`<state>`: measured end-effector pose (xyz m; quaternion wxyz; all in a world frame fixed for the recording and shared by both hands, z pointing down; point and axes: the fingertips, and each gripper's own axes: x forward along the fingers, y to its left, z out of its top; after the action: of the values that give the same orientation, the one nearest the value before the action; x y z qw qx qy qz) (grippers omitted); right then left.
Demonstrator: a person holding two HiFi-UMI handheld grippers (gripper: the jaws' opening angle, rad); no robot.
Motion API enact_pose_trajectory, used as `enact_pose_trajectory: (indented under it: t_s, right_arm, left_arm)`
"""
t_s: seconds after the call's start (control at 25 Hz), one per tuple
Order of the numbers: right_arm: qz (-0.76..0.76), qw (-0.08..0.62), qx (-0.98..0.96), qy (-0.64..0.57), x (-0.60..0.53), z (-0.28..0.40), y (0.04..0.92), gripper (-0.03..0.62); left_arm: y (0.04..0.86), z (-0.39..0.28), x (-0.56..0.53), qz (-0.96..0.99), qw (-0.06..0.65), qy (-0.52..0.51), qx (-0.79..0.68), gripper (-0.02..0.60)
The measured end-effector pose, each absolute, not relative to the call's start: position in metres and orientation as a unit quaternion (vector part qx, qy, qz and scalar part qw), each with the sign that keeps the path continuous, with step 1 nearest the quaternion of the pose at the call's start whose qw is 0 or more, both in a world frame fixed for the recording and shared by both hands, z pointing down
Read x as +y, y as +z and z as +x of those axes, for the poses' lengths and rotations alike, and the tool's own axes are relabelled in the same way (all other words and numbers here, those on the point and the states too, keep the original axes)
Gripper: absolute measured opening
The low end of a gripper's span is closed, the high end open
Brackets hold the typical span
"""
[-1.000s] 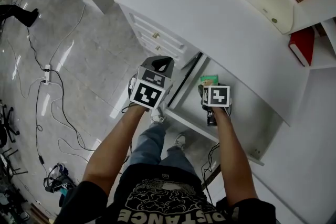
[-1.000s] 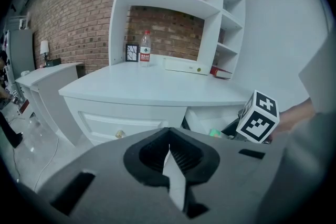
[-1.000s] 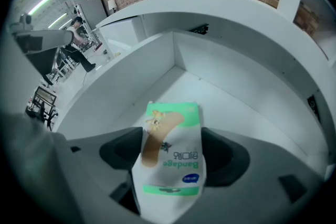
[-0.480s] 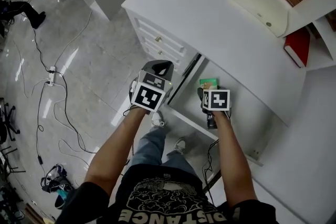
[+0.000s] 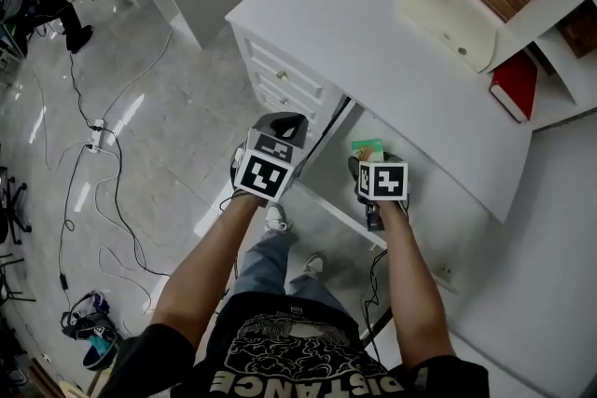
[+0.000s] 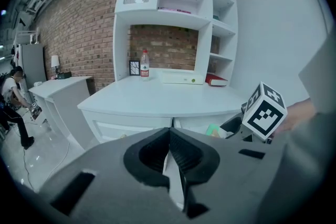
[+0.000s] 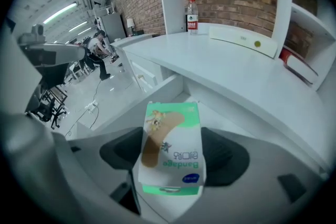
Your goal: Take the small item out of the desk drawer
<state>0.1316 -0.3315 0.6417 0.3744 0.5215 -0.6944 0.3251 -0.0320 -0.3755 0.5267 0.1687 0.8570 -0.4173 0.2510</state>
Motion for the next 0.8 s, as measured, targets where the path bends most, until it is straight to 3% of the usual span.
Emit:
enact_pose_trajectory:
  t_s: [0.8]
  right_arm:
    - [0.509,0.305,-0.764,0.254,-0.307,0.131,0.549,0.348]
  left_arm:
    - [0.459,-0.017,-0.310,0.845,0.121,0.231,-0.467,0.009]
